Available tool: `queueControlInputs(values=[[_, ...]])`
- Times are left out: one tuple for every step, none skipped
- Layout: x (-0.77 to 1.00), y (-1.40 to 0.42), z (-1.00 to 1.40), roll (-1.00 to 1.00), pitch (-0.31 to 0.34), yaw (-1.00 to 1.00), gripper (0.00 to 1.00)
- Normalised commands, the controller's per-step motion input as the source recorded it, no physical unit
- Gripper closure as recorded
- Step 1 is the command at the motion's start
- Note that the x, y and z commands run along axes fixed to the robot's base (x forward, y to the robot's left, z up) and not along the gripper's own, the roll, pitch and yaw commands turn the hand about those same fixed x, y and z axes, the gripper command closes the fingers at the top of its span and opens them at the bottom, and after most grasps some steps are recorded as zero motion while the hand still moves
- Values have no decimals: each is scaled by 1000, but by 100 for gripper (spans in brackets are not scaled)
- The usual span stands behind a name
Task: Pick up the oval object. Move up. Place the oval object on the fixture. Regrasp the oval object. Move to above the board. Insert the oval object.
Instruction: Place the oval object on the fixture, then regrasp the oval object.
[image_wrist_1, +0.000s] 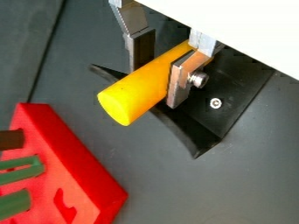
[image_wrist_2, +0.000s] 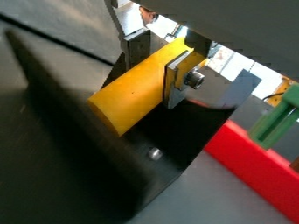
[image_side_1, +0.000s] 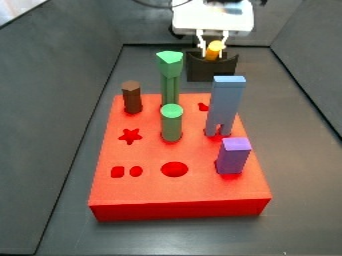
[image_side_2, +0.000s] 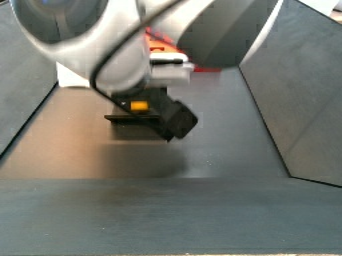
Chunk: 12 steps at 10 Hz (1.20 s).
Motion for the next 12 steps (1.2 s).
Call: queueControlInputs(values=[[0,0,0,0,0,0,0],[0,0,1000,11,-66,-5,0],[-5,3,1000,15,-62,1,0],[-22,4,1000,27,-46,18,0],[-29,-4,1000,42,-25,34,0],[-34,0,1000,48,10,49,0],[-37,2,1000,48,30,51,0],[-34,3,773,47,67,42,0],[-29,7,546,40,92,22,0],[-26,8,371,38,102,6,0],[-23,7,194,38,103,-13,0],[-116,-871,955,1000,61,25,0]])
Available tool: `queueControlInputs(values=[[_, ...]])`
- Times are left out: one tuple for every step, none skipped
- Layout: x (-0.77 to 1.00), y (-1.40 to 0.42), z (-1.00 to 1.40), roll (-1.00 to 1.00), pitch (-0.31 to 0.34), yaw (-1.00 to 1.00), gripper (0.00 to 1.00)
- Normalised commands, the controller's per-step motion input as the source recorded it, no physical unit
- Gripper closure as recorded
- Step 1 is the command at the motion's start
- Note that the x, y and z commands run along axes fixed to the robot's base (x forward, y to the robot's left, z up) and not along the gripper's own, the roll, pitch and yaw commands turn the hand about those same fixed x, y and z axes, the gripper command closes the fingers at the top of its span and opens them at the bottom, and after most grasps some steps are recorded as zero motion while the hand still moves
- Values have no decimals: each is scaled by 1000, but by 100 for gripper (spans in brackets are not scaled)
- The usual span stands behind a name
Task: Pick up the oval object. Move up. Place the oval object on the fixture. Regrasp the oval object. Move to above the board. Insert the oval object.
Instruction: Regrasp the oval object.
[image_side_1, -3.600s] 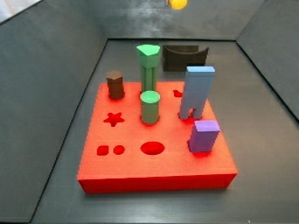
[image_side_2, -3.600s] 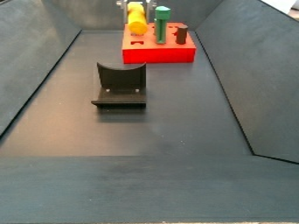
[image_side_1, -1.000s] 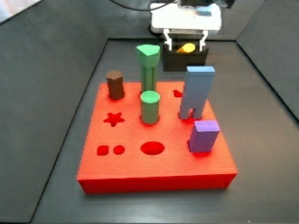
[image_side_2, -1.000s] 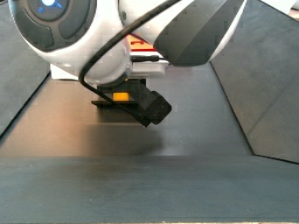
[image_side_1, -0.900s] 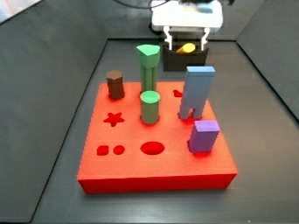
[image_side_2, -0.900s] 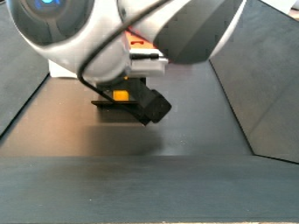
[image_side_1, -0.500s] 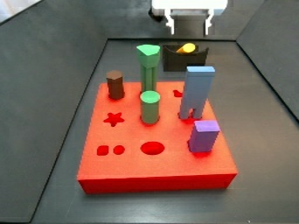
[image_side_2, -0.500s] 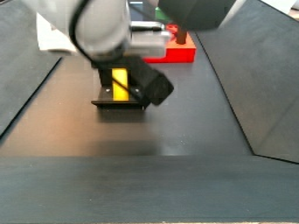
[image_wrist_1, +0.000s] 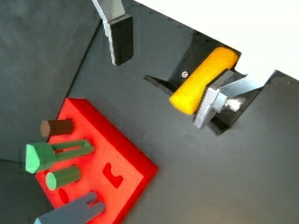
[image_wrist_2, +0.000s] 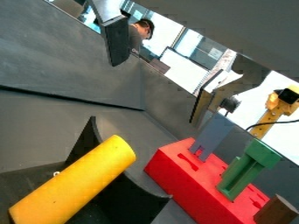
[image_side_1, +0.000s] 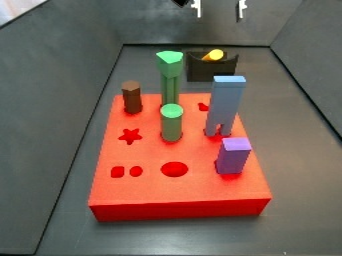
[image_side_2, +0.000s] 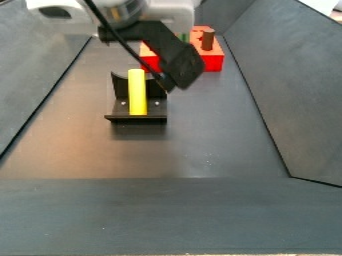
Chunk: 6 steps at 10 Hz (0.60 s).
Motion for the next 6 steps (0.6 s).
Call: queueControlInputs(values=[[-108,-819,898,1000,58,24,0],[-121,-692,784,1000,47,23,0],[-131,-595,673,1000,40,22,0],[-99,-336,348,1000,33,21,0],[-68,-163,136,1000,32,21,0],[-35,-59,24,1000,32,21,0]])
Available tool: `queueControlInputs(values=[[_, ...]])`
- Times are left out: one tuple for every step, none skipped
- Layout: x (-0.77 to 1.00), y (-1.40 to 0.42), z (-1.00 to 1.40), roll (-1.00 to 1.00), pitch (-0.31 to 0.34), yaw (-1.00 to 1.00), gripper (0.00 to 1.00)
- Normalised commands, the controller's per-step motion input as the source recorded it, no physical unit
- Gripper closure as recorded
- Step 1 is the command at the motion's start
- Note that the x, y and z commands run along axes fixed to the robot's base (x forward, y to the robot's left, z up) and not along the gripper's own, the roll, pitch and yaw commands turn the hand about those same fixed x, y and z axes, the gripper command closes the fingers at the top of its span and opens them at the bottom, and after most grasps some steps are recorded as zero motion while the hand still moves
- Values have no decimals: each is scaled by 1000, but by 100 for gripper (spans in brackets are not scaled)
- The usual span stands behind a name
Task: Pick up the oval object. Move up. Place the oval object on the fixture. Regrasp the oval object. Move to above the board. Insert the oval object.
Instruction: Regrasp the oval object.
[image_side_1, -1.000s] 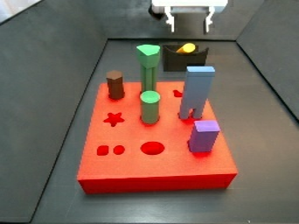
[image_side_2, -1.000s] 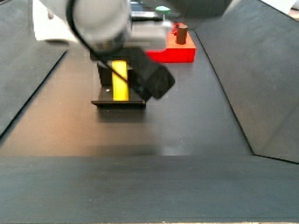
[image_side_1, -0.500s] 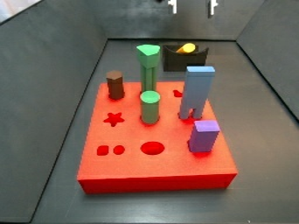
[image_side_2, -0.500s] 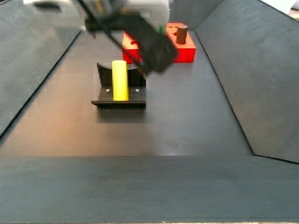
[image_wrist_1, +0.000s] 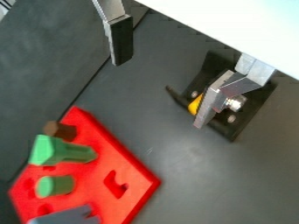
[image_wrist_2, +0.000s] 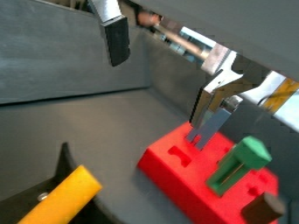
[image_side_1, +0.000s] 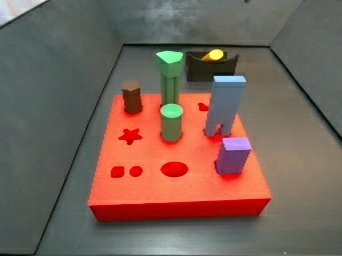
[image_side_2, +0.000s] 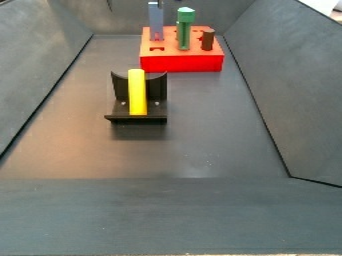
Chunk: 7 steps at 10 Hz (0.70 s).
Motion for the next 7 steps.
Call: queueControlInputs(values=[[-16,-39,25,1000,33,21,0],[-30,-35,37,1000,31,22,0],[-40,-32,23,1000,24,22,0],[-44,-29,13,1000,18,22,0],[-48,-30,13,1000,13,23,0],[-48,-23,13,1000,6,24,0],[-47,-24,7,1000,-1,25,0]])
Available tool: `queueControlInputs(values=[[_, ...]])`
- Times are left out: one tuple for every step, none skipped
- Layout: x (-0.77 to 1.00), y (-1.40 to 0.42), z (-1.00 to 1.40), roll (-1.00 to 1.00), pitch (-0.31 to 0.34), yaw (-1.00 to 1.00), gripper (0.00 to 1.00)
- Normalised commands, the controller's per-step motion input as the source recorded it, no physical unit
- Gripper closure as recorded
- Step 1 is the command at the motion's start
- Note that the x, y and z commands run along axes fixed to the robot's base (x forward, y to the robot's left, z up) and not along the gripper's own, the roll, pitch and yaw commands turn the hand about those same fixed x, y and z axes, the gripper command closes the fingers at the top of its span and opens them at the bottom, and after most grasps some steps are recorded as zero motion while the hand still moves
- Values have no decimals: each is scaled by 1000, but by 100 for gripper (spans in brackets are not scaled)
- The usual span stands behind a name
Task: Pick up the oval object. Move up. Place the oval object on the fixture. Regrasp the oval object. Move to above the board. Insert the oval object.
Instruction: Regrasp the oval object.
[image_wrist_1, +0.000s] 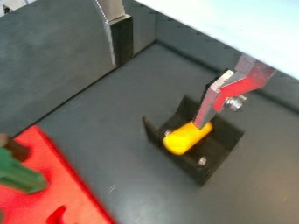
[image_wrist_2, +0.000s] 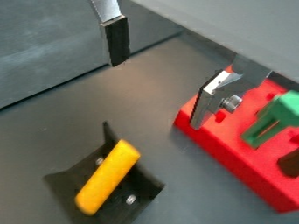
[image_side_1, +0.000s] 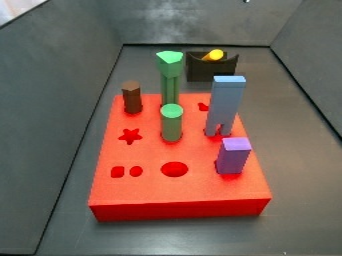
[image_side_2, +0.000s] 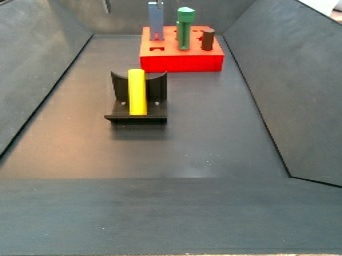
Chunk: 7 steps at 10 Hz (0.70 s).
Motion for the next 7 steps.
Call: queueControlInputs(values=[[-42,-21,11,1000,-8,26,0],[-35,-21,12,1000,-14,27,0],[-30,-18,10,1000,-18,28,0],[-32,-17,8,1000,-19,29,0],[-26,-19,11,1000,-18,30,0],[-18,-18,11,1000,-14,32,0],[2,-20,4,1000,-9,33,0]])
